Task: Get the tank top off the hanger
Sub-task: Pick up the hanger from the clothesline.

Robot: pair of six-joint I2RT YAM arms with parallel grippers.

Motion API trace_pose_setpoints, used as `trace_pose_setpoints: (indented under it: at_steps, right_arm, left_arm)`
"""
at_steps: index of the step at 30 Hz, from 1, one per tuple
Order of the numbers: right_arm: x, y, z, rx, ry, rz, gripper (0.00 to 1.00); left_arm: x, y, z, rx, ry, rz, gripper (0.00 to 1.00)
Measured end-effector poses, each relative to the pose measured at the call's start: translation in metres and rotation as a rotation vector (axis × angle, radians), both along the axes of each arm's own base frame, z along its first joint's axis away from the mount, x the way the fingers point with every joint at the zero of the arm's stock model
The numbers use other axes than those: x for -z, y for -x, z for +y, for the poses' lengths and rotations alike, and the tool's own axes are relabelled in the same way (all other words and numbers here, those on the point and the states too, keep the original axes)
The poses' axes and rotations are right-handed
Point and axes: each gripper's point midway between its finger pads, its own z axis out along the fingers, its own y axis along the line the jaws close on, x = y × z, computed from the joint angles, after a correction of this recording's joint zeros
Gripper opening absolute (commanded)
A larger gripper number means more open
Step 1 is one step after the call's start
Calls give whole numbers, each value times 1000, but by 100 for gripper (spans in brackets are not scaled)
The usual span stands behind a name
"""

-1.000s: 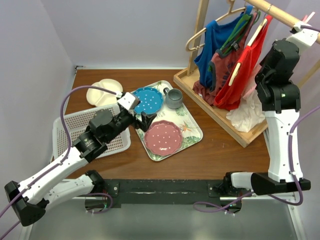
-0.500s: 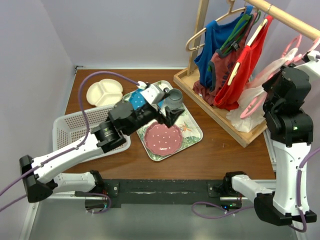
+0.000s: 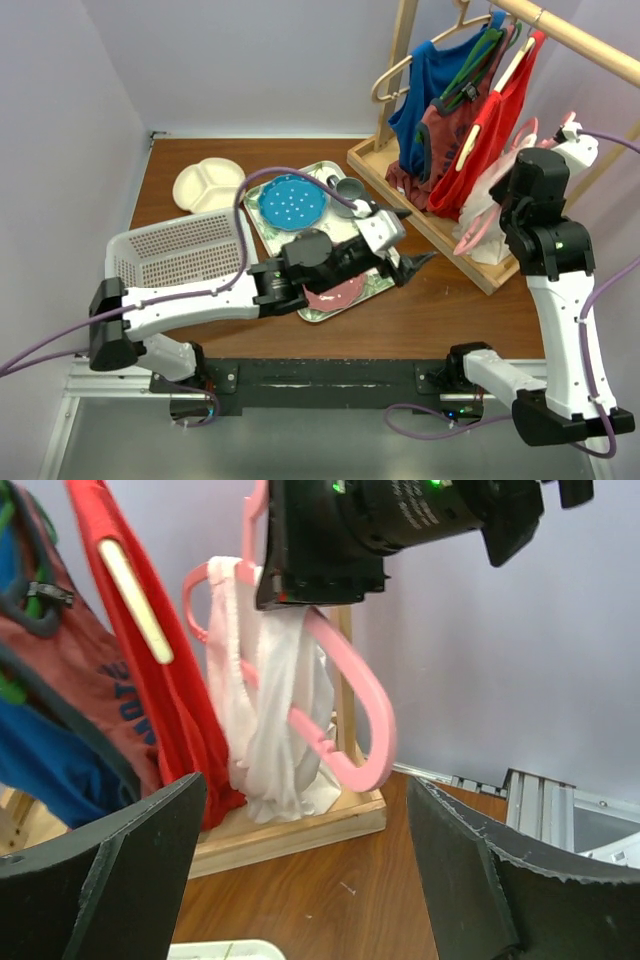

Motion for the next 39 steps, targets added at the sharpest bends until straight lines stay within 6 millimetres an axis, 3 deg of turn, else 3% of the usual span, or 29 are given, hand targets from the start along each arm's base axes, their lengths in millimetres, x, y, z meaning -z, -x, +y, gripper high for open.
trace_pose_setpoints:
  at_steps: [9, 15, 18, 24, 26, 27, 30, 31, 34, 39]
  right_arm:
    - [11, 4, 9, -3, -96, -21, 0]
    - [21, 4, 13, -9, -125, -5, 0]
    - [24, 4, 15, -12, -138, -3, 0]
    - [26, 7, 19, -32, -158, -7, 0]
    - [29, 6, 22, -46, -165, -11, 0]
    - [31, 6, 23, -53, -169, -11, 0]
    - [35, 3, 27, -92, -162, -20, 20]
    - [35, 2, 28, -109, -156, -25, 35]
    - [38, 5, 43, -230, -128, -5, 51]
    - [25, 25, 74, -468, -87, -68, 64]
  left_arm:
    - [39, 8, -49, -9, -81, -42, 83]
    - [42, 4, -63, -17, -79, -56, 76]
    - [39, 1, -73, -27, -70, -71, 64]
    - [55, -3, -85, -67, -101, -73, 28]
    - [61, -2, -87, -76, -115, -74, 3]
    - [62, 0, -87, -77, -114, -67, 0]
    - [66, -7, -81, -131, -136, -59, 0]
    - [67, -7, -80, -134, -140, -57, 0]
    - [69, -7, -65, -155, -139, -34, 0]
    - [57, -3, -27, -141, -91, 28, 0]
